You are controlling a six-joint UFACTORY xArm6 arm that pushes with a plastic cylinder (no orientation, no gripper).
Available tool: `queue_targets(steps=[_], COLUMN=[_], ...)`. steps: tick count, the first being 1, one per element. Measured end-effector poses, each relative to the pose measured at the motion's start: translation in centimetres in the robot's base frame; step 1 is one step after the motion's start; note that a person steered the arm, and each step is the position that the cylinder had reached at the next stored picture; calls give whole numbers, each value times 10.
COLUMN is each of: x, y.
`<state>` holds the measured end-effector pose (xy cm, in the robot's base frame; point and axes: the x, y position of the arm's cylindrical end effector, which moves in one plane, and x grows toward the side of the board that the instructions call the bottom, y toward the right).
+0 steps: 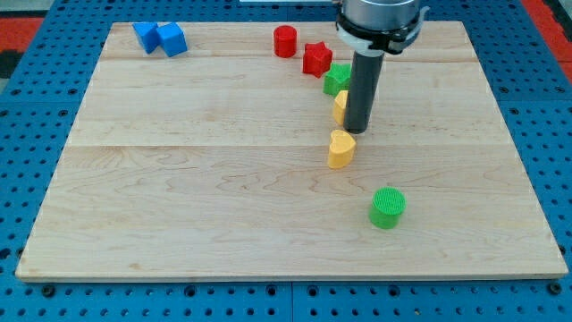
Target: Push the green circle towards the bottom left side of the yellow heart
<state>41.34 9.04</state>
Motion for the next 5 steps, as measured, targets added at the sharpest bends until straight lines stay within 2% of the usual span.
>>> queue_targets(steps=[2,3,5], x=[64,73,64], y=[36,-30,-32])
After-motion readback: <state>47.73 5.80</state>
